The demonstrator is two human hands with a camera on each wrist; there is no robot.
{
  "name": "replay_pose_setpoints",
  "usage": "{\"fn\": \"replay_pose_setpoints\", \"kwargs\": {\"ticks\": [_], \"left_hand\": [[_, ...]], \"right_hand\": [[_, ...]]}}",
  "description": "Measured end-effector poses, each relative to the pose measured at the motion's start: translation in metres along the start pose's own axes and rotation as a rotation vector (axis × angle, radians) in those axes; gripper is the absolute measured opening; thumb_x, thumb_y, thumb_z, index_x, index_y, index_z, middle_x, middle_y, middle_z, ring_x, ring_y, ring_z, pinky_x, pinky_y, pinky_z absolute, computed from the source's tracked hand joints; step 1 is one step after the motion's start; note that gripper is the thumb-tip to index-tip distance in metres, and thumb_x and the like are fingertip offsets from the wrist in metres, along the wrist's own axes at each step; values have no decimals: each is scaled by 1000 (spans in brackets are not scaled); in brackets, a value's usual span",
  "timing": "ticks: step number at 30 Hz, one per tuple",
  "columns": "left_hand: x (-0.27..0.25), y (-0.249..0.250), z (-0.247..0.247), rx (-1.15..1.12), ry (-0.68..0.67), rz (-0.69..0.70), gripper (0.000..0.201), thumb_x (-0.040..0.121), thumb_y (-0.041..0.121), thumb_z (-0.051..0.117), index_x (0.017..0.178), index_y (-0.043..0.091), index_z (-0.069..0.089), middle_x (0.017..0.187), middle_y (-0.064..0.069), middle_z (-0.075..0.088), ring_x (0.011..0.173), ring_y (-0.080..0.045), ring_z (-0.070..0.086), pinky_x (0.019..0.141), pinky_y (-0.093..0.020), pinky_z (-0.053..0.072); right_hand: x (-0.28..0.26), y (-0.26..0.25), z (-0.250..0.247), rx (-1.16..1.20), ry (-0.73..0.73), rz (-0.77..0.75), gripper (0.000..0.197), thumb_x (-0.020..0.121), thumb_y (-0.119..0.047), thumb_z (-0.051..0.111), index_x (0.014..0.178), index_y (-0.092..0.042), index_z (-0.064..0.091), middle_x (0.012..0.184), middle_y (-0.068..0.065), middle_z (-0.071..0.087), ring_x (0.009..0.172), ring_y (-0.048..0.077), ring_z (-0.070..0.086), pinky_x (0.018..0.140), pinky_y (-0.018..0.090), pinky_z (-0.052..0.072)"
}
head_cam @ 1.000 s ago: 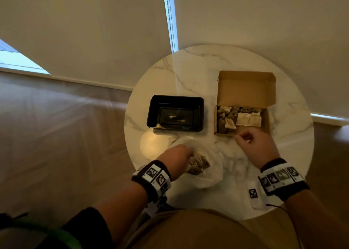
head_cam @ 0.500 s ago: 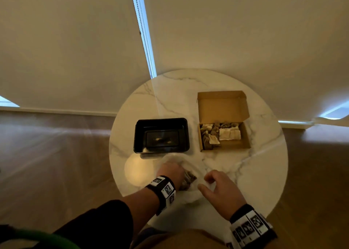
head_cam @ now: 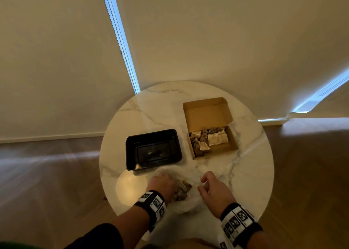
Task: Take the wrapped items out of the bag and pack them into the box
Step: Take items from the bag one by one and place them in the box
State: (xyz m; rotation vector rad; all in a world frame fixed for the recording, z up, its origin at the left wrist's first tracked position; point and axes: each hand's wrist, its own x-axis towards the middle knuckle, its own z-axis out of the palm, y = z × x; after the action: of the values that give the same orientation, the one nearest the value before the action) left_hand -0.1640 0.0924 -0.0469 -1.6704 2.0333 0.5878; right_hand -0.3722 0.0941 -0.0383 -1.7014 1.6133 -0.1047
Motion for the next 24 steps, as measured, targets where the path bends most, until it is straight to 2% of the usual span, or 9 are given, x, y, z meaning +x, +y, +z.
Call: {"fn": "replay_pose_setpoints", "kwargs": {"ticks": [4, 6, 11, 15, 17, 19, 21, 24], "left_hand": [[4, -8, 1, -51, 68, 50, 37, 106, 21, 49, 141, 14, 58, 146, -10, 57, 135, -29, 53, 115, -39, 40], [5, -11, 0, -82, 76, 38, 36, 107, 21, 46, 140, 15, 59, 143, -8, 59, 133, -27, 55, 113, -37, 42], [6, -15, 2, -125, 37, -4, 32, 104, 24, 52, 133, 15, 63, 137, -8, 62, 126, -26, 60, 105, -38, 49], [3, -11, 8, -227, 37, -28, 40, 106, 28, 47, 144, 16, 50, 144, -7, 57, 128, -25, 58, 106, -37, 48], [2, -7, 9, -348, 28, -64, 42, 107, 32, 46, 146, 18, 45, 139, -5, 59, 123, -22, 61, 103, -34, 51], [1, -6, 10, -468, 41, -81, 36, 107, 35, 44, 140, 21, 48, 126, 0, 62, 110, -17, 62, 91, -29, 52], [-1, -6, 8, -572, 57, -95, 26, 107, 36, 43, 127, 23, 53, 111, 5, 59, 96, -13, 59, 80, -25, 48], [-2, -10, 2, -651, 84, -79, 12, 103, 37, 52, 103, 26, 58, 103, 4, 63, 92, -14, 60, 81, -28, 52]], "right_hand": [[-1, 1, 0, 4, 0, -8, 18, 97, -37, 58, 108, -38, 44, 76, 1, 65, 76, 8, 61, 78, 39, 55], [-1, 2, -1, 14, -10, -2, 18, 97, -37, 58, 109, -38, 44, 77, 3, 66, 75, 8, 61, 77, 38, 54], [-1, 5, -4, 35, -11, -1, 18, 98, -34, 59, 110, -36, 47, 79, 4, 67, 75, 8, 62, 78, 38, 55], [-1, 7, -4, 47, -3, -7, 18, 97, -33, 61, 110, -35, 48, 77, 2, 66, 73, 8, 61, 75, 34, 54], [-1, 7, -4, 50, -1, -11, 18, 97, -33, 61, 111, -35, 49, 76, 0, 66, 73, 8, 62, 75, 32, 54], [-1, 8, -4, 53, -1, -11, 18, 97, -34, 61, 111, -36, 49, 76, -1, 66, 73, 8, 62, 75, 33, 55], [-1, 8, -5, 59, -2, -13, 17, 98, -33, 60, 110, -36, 49, 76, 0, 66, 72, 9, 63, 74, 33, 55], [-1, 10, -7, 64, 1, -17, 16, 98, -32, 60, 110, -35, 50, 77, 1, 66, 72, 10, 63, 73, 31, 55]]}}
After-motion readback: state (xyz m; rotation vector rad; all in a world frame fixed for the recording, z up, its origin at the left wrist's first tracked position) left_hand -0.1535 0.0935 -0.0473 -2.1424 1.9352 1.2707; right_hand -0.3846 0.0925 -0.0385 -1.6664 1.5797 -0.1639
